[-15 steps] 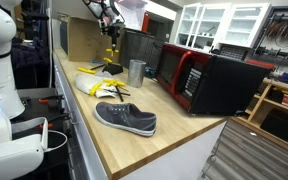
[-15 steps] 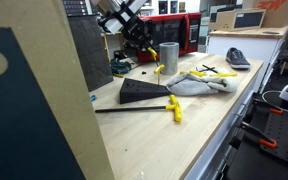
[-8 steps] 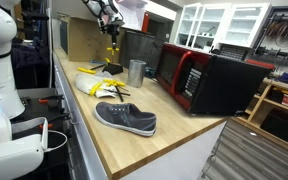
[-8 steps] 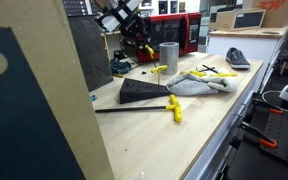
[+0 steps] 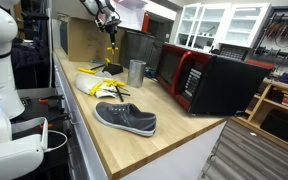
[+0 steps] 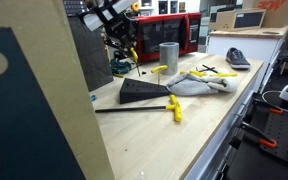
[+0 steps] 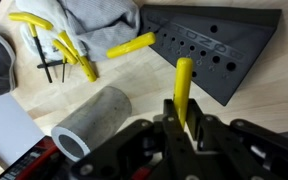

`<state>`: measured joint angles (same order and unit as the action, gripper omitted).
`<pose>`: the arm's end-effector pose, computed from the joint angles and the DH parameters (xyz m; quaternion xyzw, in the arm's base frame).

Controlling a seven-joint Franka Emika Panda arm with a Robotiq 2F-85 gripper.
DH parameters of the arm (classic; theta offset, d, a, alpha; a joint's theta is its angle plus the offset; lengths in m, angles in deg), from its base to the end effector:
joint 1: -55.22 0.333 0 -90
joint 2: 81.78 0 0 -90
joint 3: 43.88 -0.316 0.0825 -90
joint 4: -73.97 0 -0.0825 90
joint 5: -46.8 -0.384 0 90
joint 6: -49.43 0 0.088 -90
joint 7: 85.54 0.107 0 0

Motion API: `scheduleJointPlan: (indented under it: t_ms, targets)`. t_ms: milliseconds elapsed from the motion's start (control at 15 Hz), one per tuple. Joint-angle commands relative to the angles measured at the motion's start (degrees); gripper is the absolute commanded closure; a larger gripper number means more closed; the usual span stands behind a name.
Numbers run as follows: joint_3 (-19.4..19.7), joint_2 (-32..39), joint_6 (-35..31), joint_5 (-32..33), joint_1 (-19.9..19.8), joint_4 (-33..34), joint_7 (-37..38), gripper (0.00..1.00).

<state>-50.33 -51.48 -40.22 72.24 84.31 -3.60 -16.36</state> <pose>0.5835 0.3423 0.4048 0.9367 -0.2516 0.0560 0.2371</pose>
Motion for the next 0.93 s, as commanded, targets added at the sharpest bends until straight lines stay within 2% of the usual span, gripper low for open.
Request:
scheduleJointPlan:
  t_ms: [0,267,667,867]
  targets:
    - [-1.7,-1.7,-1.3,-3.3,-1.0,-1.9,-2.5,0.96]
    - [-2.5,-2.1,0.4,-6.8,-1.4,-2.1,-7.8,0.96]
    - [-0.4,-3.3,2.0,-3.0,-0.4,-2.9,-4.4,0.96]
    - [-0.9,-3.9,3.2,-3.0,-0.7,-3.3,-6.5,0.96]
